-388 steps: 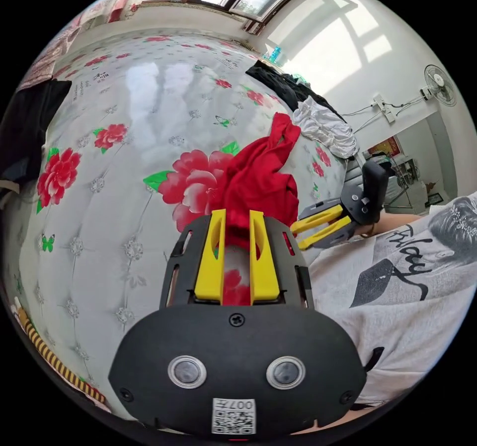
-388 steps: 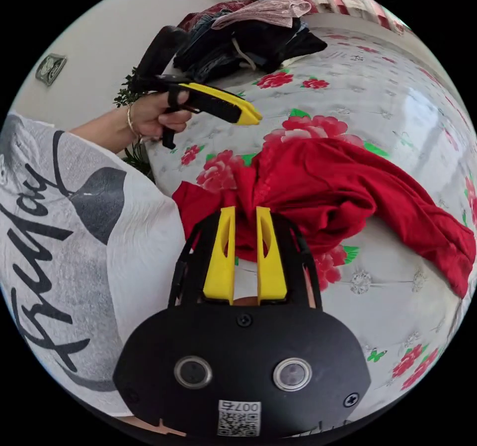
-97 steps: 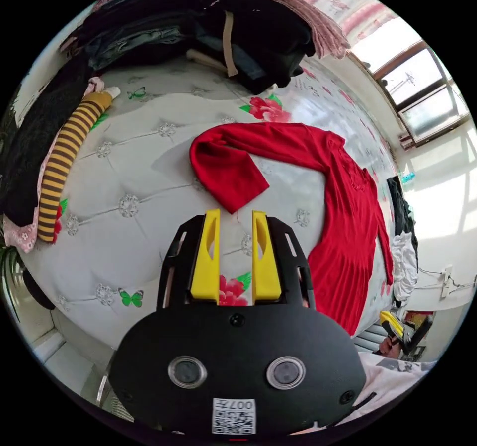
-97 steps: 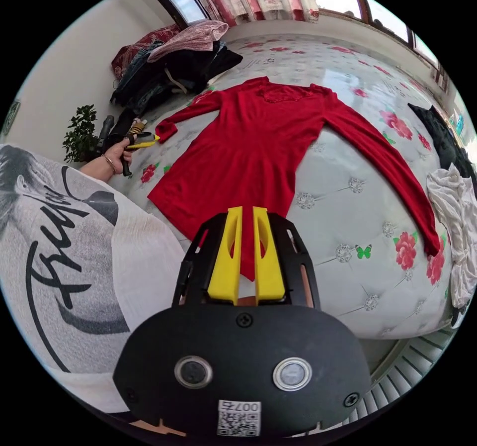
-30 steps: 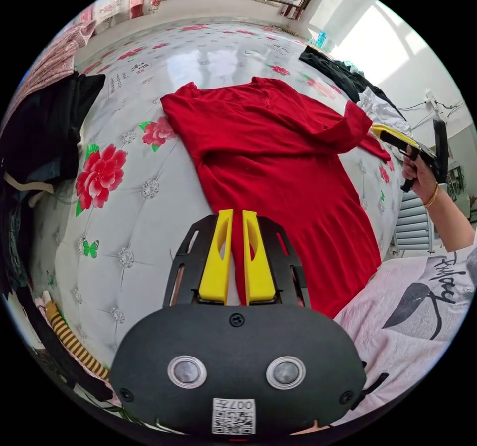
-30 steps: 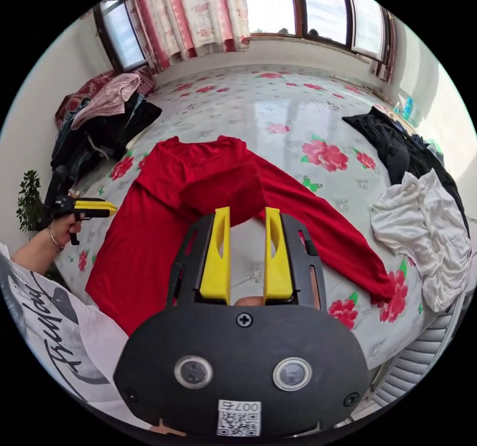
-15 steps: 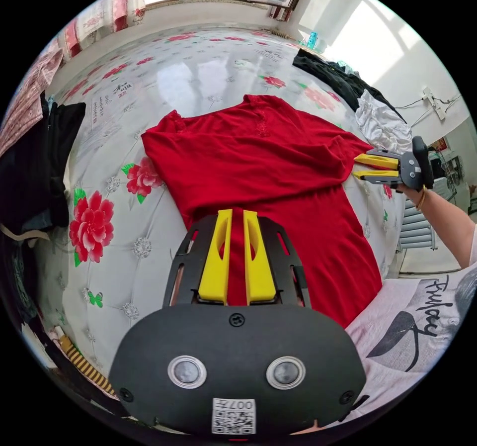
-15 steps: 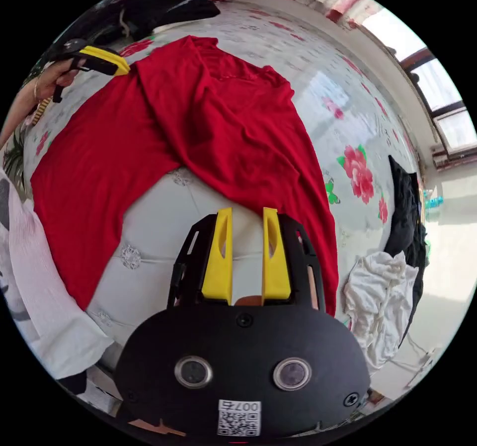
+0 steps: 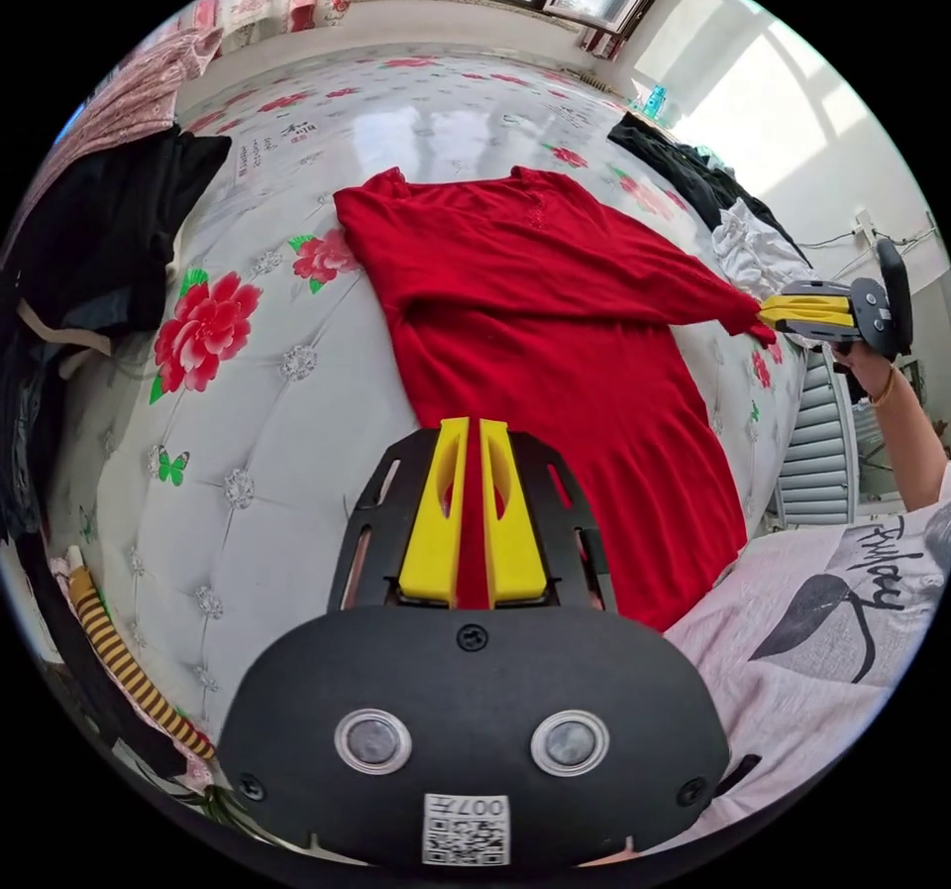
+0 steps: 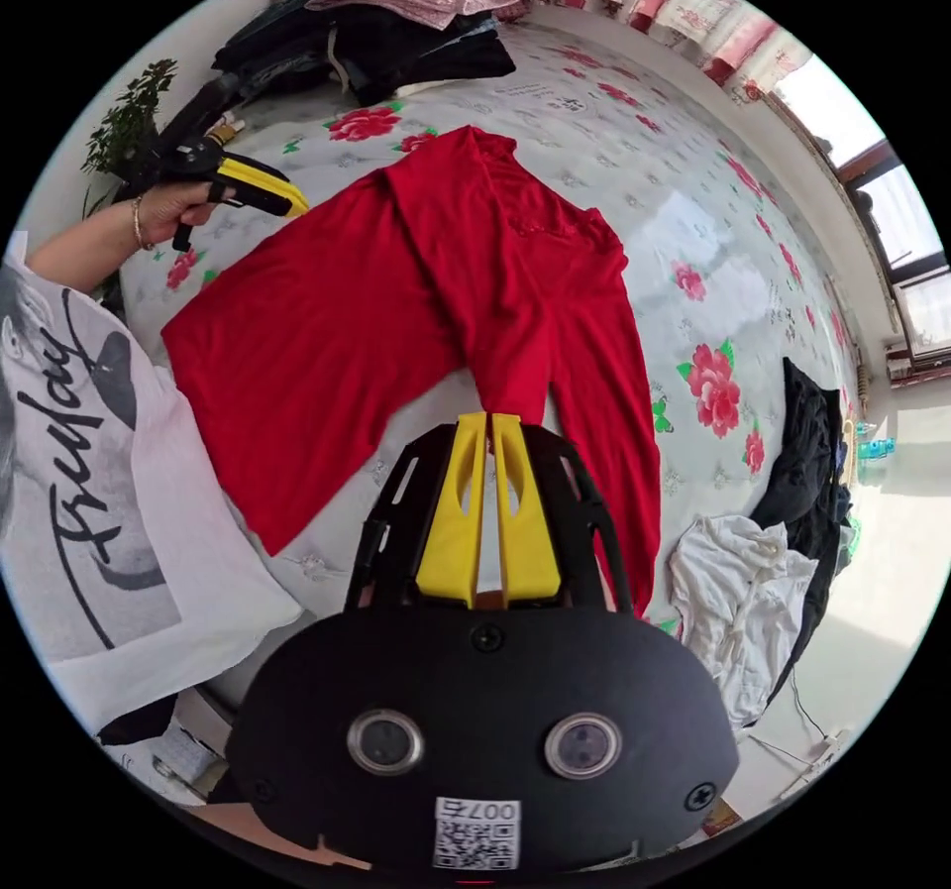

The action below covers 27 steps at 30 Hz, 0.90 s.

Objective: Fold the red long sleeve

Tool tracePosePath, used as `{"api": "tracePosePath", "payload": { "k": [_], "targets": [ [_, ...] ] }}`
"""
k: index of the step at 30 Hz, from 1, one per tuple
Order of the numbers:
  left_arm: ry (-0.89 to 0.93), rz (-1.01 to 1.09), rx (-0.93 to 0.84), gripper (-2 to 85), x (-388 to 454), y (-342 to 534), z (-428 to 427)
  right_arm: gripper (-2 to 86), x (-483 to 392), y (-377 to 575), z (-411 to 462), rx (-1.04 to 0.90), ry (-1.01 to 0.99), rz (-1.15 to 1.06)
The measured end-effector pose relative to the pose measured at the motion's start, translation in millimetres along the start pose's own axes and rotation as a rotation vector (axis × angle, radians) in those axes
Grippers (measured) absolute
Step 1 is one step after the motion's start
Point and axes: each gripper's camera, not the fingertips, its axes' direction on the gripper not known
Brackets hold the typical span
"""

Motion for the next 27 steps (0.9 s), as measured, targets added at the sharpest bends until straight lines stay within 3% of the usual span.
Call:
{"api": "tracePosePath", "payload": {
  "k": [3,9,14,19,22,24,27],
  "targets": [
    [0.015,-0.024,0.011,-0.5,-3.6,25.3,-6.8,-0.3,-42.6,3.7,-8.6,-0.011,-0.036,0.027],
    [0.055,-0.002,0.044,1.7,3.7,49.7,-12.6,-0.3,-90.7,-2.4,7.1,-0.095,0.153,-0.018],
    [-0.044,0.173,0.115,5.7,27.2,-0.8,-22.9,-0.3,-52.2,-22.8,-54.1,0.032,0.190,0.049],
    [-0.081,0.282,0.058,5.2,52.1,-73.8,15.5,-0.3,12.1,-18.6,-120.7,0.262,0.040,0.233],
    [-0.143,0.273,-0.109,2.9,51.3,-91.0,69.8,-0.3,28.6,-16.3,-111.1,0.246,-0.024,0.266],
    [-0.147,0.295,-0.047,0.3,48.8,-87.0,66.4,-0.3,27.3,-16.2,-97.2,0.194,-0.026,0.243],
    [-0.125,0.333,-0.092,-0.6,40.5,-91.0,61.8,-0.3,17.6,-15.9,-80.6,0.116,0.001,0.174]
  ]
}}
